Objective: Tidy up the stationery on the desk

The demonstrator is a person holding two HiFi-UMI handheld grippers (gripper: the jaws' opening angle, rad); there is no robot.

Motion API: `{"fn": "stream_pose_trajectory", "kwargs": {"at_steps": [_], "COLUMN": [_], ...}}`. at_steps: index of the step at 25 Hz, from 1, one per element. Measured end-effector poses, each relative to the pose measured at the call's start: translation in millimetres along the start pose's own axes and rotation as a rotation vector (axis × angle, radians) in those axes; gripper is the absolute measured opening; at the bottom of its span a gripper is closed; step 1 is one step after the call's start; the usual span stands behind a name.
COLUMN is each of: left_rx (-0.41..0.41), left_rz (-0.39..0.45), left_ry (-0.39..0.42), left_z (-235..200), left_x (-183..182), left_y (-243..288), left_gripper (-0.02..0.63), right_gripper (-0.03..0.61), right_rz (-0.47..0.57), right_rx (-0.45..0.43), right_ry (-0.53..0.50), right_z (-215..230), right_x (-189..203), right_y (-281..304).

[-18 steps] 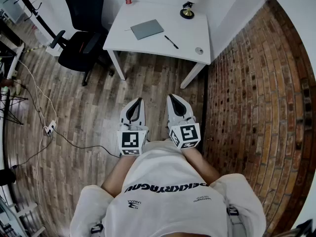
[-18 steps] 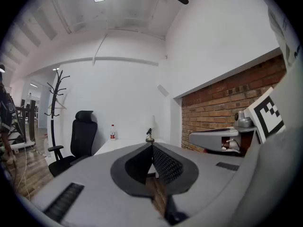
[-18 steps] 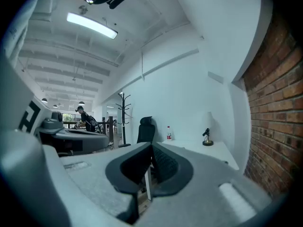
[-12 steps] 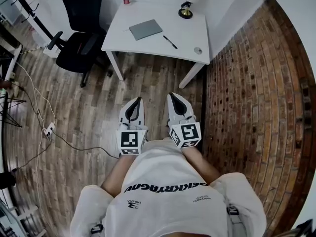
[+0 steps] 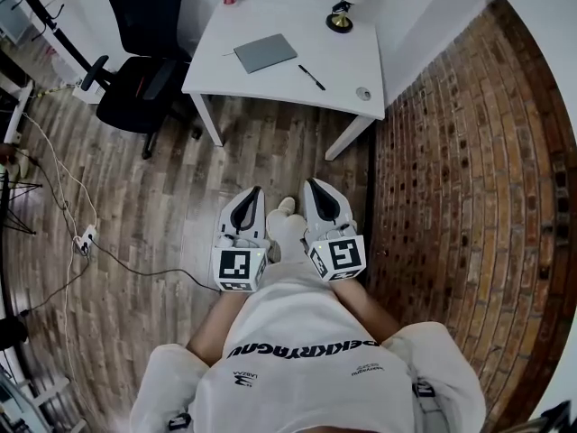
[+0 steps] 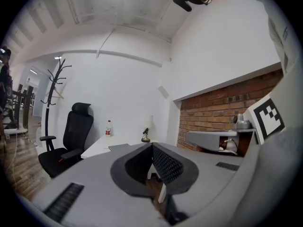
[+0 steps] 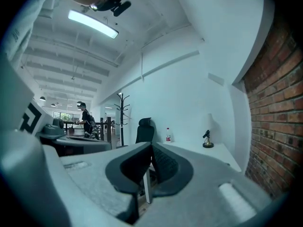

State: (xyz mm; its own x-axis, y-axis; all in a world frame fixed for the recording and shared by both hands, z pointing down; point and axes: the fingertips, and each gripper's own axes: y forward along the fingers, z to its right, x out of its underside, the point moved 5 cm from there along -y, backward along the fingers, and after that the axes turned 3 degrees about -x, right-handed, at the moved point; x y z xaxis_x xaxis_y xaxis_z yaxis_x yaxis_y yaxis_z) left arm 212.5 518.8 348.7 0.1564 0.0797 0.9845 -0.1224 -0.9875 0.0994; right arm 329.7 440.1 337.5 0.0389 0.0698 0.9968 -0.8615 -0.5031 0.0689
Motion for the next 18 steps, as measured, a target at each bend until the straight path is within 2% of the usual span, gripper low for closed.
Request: {"fn": "stream_pose_trajectory", "kwargs": {"at_steps": [6, 12, 15, 18], "left_rx": [0.024, 0.029, 0.045, 0.068], "left_rz": [-0.004, -0.007, -0.034, -0.056], "left_ry": [0.004, 0.015, 0.049, 0.023], "left_z": [-21.3, -59.3, -78.0, -94.4], "left_x": [-1.2, -14.6, -10.8, -11.7], "left_y": [26.7, 84.3, 115.8, 148.6], "left_gripper": [-0.003, -0.002, -0.003, -0.003], "right_gripper": [0.000, 0.000, 0.000, 0.000], "right_rz": [0.019, 0.024, 0.005, 0.001], "right_rx": [-0.030, -0.017, -0.013, -0.012], "right_ry": [0.036, 0.063, 0.067, 0.083], "right_z": [6.1, 28.6, 39.1, 56.0], "right_x": [5.1, 1.3, 3.0, 3.1], "right_y": [39.3, 100.1, 136.9, 174.0]}}
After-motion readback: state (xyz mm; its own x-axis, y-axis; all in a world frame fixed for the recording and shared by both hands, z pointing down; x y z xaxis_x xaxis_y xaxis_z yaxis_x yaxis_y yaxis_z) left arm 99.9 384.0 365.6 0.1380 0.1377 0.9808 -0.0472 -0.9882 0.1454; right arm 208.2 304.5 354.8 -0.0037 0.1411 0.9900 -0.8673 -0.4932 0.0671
